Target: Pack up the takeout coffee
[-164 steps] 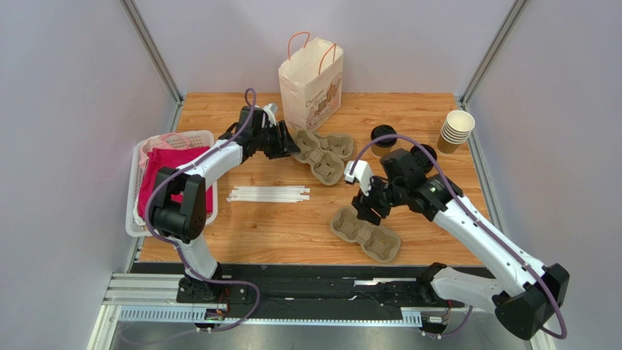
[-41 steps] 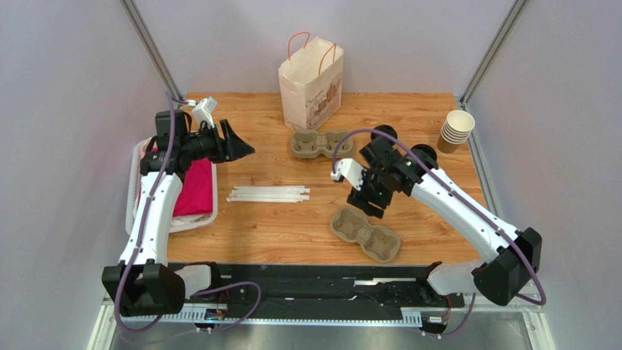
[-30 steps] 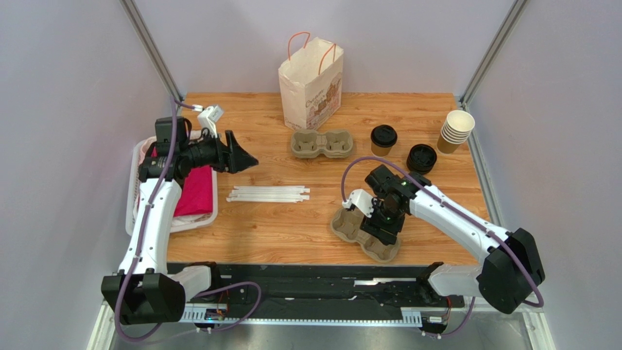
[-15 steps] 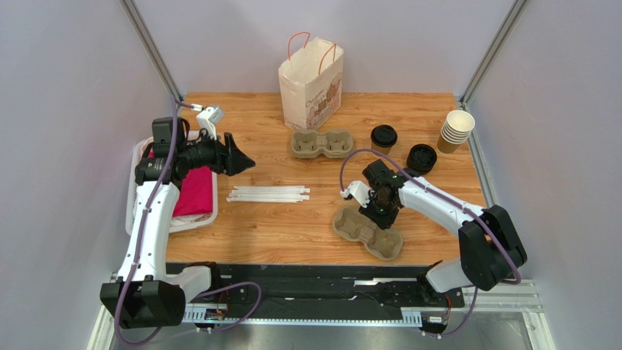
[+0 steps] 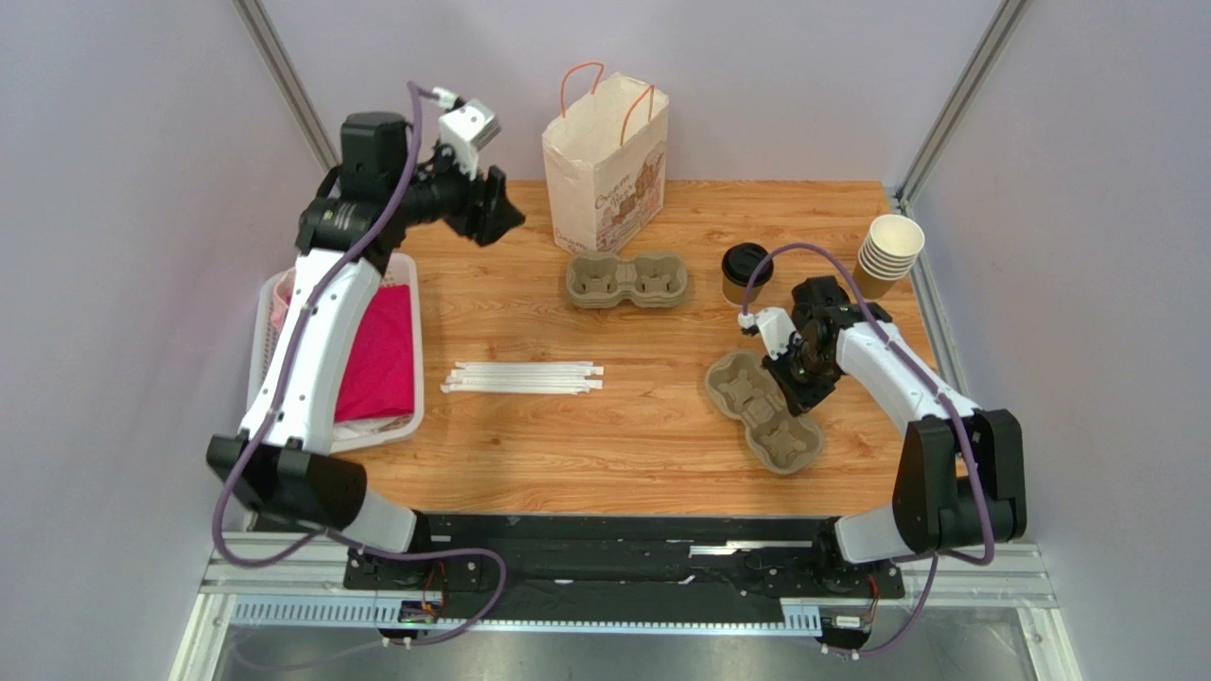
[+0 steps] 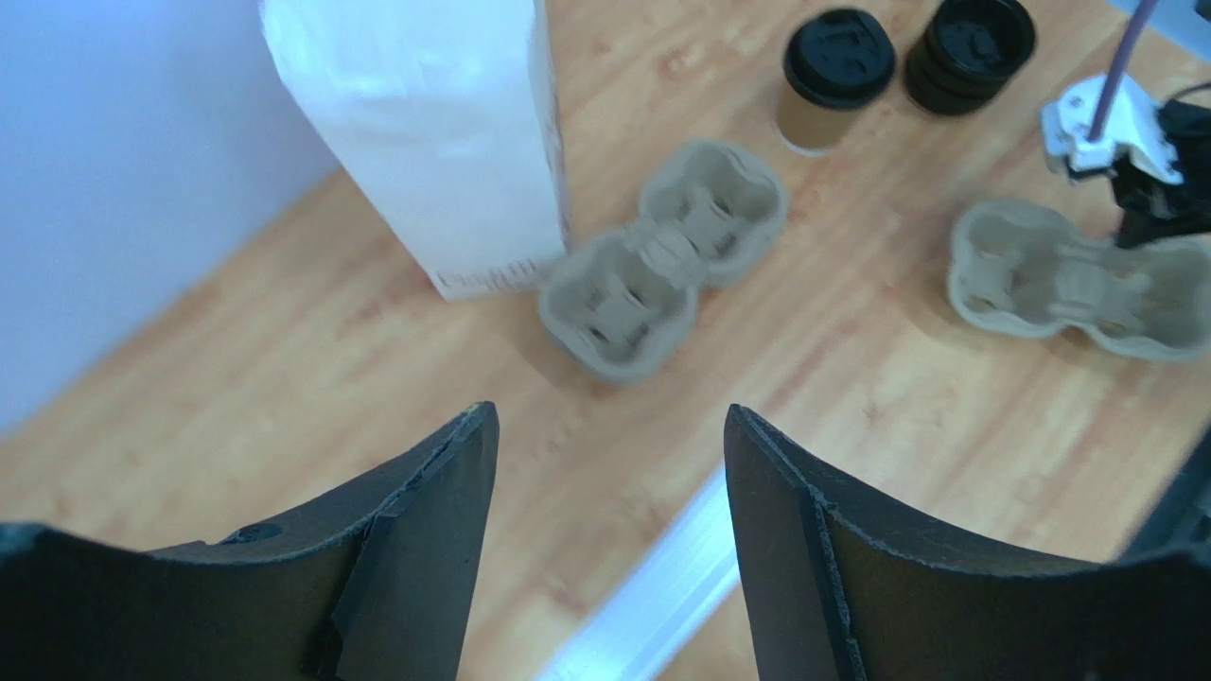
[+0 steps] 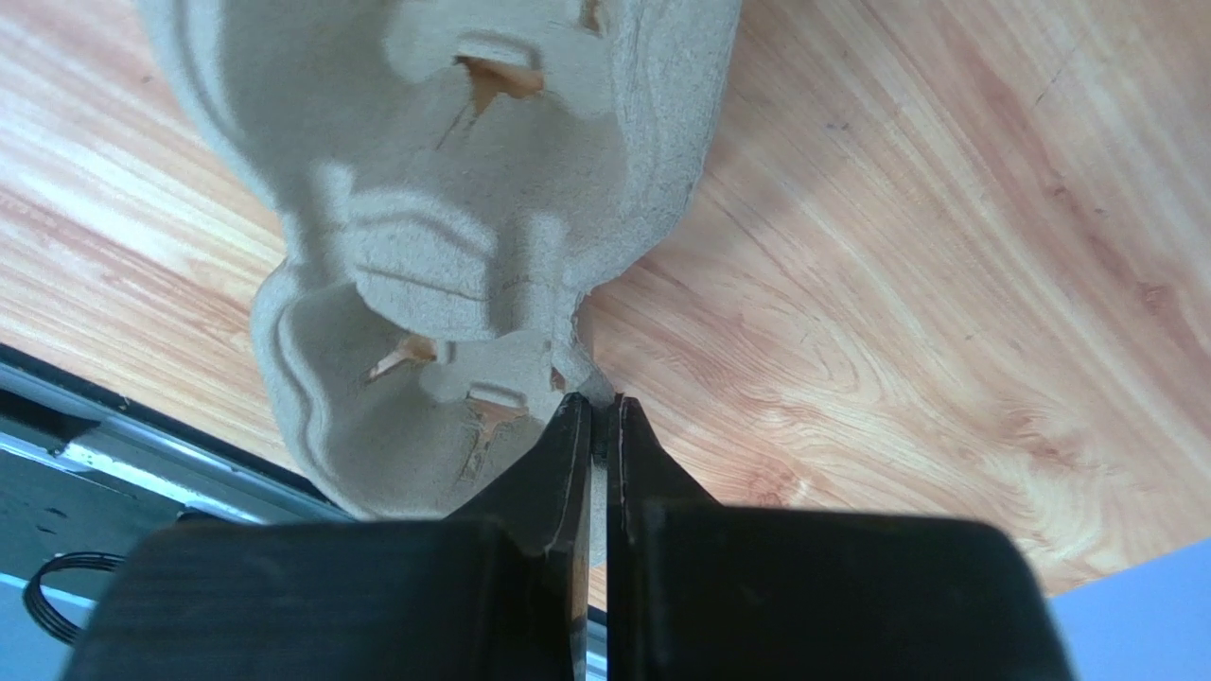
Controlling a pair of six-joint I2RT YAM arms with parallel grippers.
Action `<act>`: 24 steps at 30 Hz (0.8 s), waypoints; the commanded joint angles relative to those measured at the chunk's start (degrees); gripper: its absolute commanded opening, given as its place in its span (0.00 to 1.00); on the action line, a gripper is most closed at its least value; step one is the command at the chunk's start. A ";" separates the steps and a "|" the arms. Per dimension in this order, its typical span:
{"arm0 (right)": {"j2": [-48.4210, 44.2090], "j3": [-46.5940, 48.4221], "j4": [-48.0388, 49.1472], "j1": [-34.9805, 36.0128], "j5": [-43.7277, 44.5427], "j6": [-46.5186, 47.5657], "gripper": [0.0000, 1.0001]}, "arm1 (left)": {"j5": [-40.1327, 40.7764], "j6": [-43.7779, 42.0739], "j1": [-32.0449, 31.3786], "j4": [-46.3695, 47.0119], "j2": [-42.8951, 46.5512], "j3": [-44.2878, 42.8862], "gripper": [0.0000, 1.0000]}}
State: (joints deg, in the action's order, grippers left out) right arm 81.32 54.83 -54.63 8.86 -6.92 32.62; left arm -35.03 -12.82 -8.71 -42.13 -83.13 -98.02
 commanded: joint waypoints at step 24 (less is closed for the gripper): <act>-3.18 21.02 -12.16 -5.17 -9.16 -6.35 0.74 | 7.78 -17.50 -11.51 13.04 -42.99 -36.37 0.64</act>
State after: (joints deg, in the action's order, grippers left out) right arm 80.44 72.29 -63.51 4.16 -13.76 26.74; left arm -28.80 -27.24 -20.23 -31.59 -123.98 -132.70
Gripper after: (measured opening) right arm 0.742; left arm 0.673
